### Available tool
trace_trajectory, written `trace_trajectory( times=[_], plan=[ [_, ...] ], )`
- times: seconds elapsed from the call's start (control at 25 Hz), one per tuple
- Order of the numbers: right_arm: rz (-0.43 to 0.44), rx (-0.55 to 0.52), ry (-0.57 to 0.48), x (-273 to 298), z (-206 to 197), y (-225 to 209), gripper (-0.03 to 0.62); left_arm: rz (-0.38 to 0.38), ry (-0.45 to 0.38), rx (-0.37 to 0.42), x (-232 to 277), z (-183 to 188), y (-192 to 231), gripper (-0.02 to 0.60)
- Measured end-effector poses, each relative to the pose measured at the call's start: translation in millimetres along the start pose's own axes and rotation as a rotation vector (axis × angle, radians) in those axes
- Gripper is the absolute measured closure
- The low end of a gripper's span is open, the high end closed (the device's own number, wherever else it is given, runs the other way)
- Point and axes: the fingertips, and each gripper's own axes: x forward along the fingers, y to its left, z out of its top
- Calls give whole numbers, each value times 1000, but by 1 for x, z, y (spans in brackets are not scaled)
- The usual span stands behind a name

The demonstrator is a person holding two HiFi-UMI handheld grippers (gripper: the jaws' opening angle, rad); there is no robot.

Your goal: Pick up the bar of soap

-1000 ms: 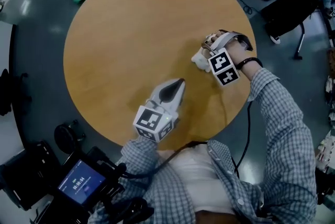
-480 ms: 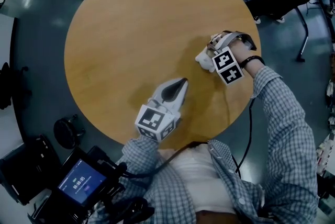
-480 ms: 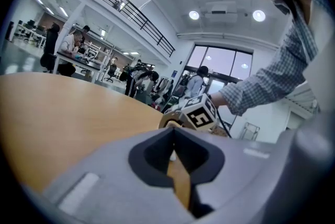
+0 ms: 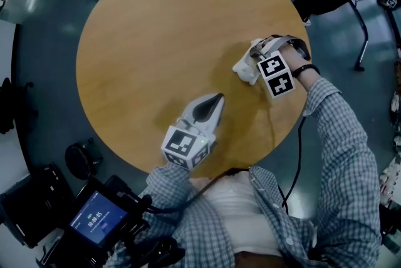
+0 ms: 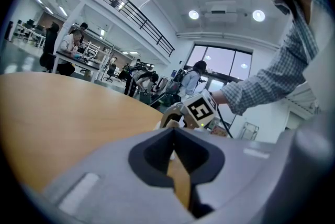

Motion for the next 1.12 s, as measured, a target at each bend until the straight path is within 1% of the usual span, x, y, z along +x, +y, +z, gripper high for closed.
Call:
trace_trajectory(
  times=[0.12, 0.24, 0.36, 0.52, 0.64, 0.76, 0.88, 1.0, 1.12],
  plan=[
    [-46, 70, -37, -10, 0, -7, 326, -4, -3, -1, 0, 1, -2, 583],
    [-106, 196, -106, -21, -1, -15, 326, -9, -5, 0, 0, 2, -4, 583],
    [-185, 351, -184, -37, -4, -24, 326, -21, -10, 8, 0, 3, -4, 583],
    [-327, 600, -334, -67, -5, -35, 326, -31, -21, 20, -3, 6, -4, 583],
    [-455, 812, -479, -94, -4, -38, 326, -39, -29, 37, -6, 9, -1, 583],
    [-578, 1033, -671, -120, -2, -33, 326, -42, -34, 48, -9, 11, 1, 583],
    [-690, 1229, -855, -142, -2, -21, 326, -44, -35, 59, -14, 10, 3, 583],
    [-778, 1429, -1046, -163, -5, -7, 326, -59, -31, 78, -14, 11, 2, 583],
    [-815, 1568, -1201, -172, -3, 9, 326, -76, -21, 98, -11, 12, -2, 583]
  ],
)
